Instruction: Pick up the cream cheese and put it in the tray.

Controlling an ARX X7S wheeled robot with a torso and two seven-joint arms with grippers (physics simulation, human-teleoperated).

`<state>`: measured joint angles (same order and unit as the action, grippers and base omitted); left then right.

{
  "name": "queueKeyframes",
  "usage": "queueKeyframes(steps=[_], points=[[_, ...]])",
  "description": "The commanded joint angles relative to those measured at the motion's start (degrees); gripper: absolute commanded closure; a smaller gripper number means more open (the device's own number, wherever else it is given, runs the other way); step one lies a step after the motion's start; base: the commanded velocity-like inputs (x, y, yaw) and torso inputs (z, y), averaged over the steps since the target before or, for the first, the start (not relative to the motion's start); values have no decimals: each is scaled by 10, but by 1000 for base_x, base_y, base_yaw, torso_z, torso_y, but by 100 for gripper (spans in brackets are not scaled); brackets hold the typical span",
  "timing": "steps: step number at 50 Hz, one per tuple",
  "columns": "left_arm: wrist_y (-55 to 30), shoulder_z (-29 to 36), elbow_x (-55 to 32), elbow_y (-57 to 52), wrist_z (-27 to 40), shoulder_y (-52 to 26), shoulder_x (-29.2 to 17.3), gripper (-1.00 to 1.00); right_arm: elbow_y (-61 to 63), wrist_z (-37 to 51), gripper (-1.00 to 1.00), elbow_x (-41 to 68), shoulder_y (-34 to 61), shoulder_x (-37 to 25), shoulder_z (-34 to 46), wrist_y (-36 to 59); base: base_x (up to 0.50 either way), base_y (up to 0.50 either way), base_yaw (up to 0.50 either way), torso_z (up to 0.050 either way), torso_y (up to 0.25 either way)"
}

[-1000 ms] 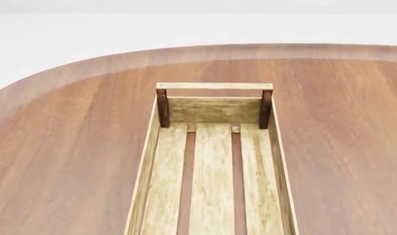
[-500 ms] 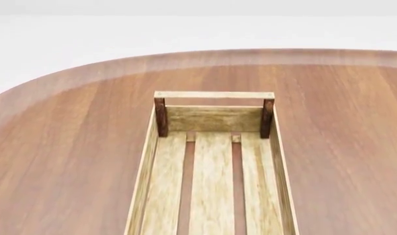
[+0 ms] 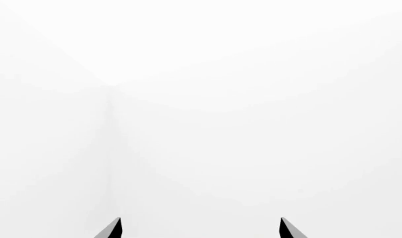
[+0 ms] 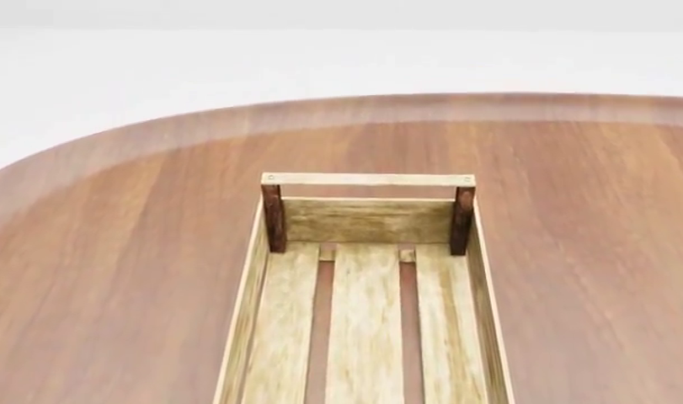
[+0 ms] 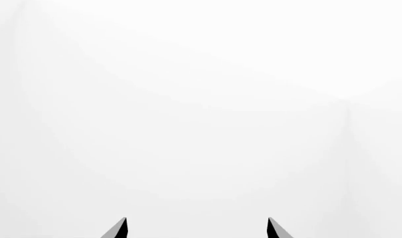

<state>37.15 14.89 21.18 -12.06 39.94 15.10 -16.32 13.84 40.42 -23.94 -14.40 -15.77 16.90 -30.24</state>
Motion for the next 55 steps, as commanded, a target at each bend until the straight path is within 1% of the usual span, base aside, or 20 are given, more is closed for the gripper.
queueKeyframes(steps=[1, 9, 10, 11, 15, 37, 41, 43, 44, 48, 55], points=[[-2, 3, 0, 0, 3, -1, -2, -100, -3, 0, -100, 4, 3, -3, 5, 2, 109, 0, 0, 0, 0], [-3, 4, -2, -1, 5, -1, -4, -100, -4, 0, -100, 7, 6, -5, 7, 4, 111, 0, 0, 0, 0], [-2, 5, -1, -1, 5, -1, -5, -100, -9, 9, -100, 13, 6, -9, 8, -18, 113, 0, 0, 0, 0], [-3, 5, -2, 0, 5, -2, -5, -100, -5, -2, -100, 16, 6, -9, 10, -1, 0, 0, 0, 0, 0], [-5, 7, -2, 1, 6, -3, -5, -100, -8, 14, -100, -12, 9, 6, 1, 20, 0, 0, 0, 0, 0], [-8, 9, -7, -1, 12, -5, -11, -100, 2, 32, -100, -19, 6, 8, -11, 37, 0, 0, 0, 0, 0], [-12, 11, -8, 4, 12, -9, -10, -100, 7, 50, -100, -15, 2, 12, -41, 62, 0, 0, 0, 0, 0], [-13, 11, -8, 3, 12, -8, -10, -100, 11, 46, -100, 11, 2, 7, -53, 71, 0, 0, 0, 0, 0], [-12, 10, -10, 2, 13, -8, -11, -100, 13, 59, -100, 20, 1, 9, -73, 80, 0, 0, 0, 0, 0], [-13, 9, -15, 2, 14, -9, -13, -100, 23, 71, -100, 36, 0, 10, -104, 104, 0, 0, 0, 0, 0], [-11, 7, -20, -1, 17, -6, -18, -100, 39, 97, -100, 59, -17, 8, -146, 112, 0, 0, 0, 0, 0]])
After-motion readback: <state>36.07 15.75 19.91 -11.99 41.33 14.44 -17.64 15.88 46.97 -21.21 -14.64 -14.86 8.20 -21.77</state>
